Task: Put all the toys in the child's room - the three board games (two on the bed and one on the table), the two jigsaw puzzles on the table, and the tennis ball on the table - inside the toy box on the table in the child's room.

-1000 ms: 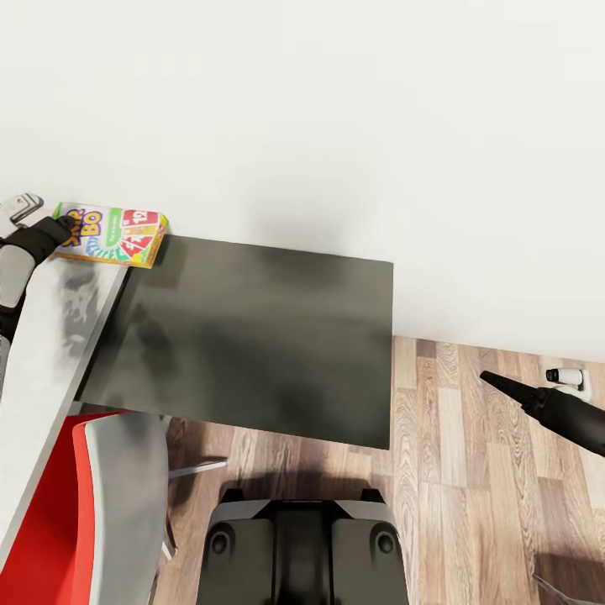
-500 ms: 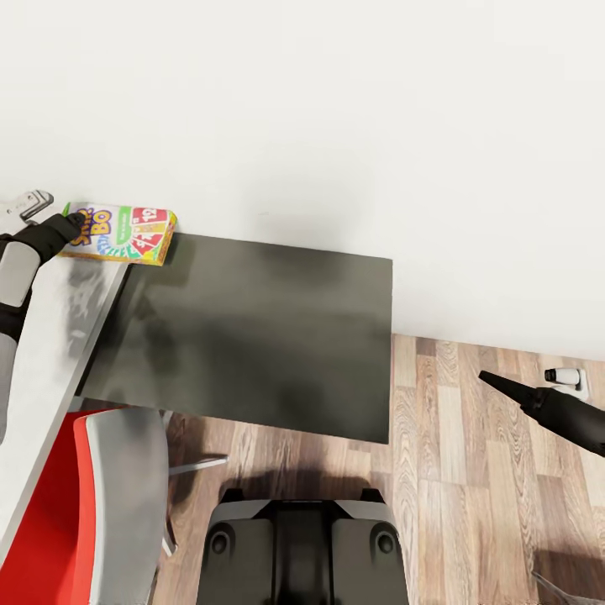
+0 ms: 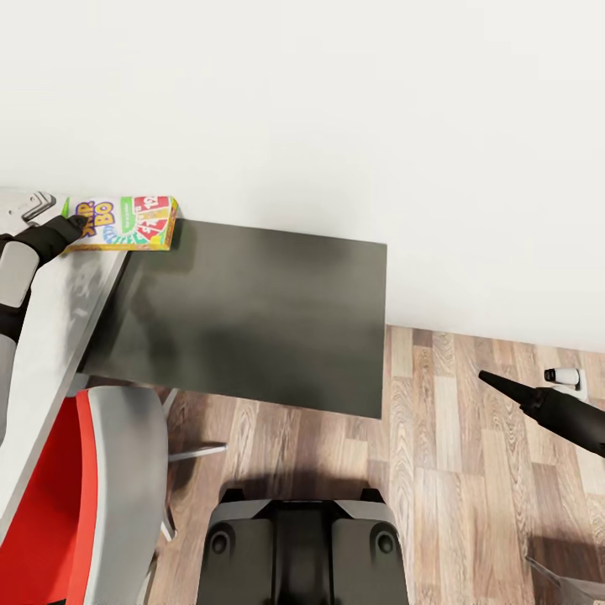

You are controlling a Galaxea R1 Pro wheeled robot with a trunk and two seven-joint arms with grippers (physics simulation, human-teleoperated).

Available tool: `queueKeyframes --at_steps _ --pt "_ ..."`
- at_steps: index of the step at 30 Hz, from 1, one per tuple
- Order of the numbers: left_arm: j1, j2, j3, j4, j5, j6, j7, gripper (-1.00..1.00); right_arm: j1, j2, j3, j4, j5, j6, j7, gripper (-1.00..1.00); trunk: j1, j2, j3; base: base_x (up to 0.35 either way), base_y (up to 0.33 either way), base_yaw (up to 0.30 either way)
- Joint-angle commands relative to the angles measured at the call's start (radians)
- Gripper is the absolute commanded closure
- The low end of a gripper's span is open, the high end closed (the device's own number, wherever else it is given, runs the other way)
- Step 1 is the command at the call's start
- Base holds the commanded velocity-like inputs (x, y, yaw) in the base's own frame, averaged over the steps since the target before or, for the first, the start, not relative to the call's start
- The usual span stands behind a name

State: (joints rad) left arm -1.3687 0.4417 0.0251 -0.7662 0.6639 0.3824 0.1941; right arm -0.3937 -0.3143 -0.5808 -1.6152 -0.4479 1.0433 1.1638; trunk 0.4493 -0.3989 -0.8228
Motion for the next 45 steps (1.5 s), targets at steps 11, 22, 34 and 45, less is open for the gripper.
queueKeyframes --at_steps 11,22,34,45 --pt "0.011 0.001 -0.001 -0.017 0.010 0.005 0.010 -1.00 -0.002 0.000 -0.001 0.000 0.001 0.004 0.004 -1.00 0.001 -0.001 -0.001 -0.015 -0.003 0.000" --pt "0.014 0.022 0.002 -0.020 0.011 0.004 0.009 -1.00 -0.005 0.000 0.010 0.000 0.001 0.004 0.003 -1.00 0.001 -0.001 -0.001 -0.002 0.000 0.000" --pt "0.000 0.041 0.072 -0.030 0.017 0.018 0.007 -1.00 -0.008 0.000 0.057 0.000 0.002 0.004 -0.053 -1.00 0.001 -0.001 -0.001 0.000 0.000 0.000" --pt "-0.012 0.036 0.147 -0.112 0.022 0.091 0.008 -1.00 -0.009 0.000 0.067 0.000 0.002 0.004 -0.093 -1.00 0.001 -0.001 -0.001 0.000 0.000 0.000"
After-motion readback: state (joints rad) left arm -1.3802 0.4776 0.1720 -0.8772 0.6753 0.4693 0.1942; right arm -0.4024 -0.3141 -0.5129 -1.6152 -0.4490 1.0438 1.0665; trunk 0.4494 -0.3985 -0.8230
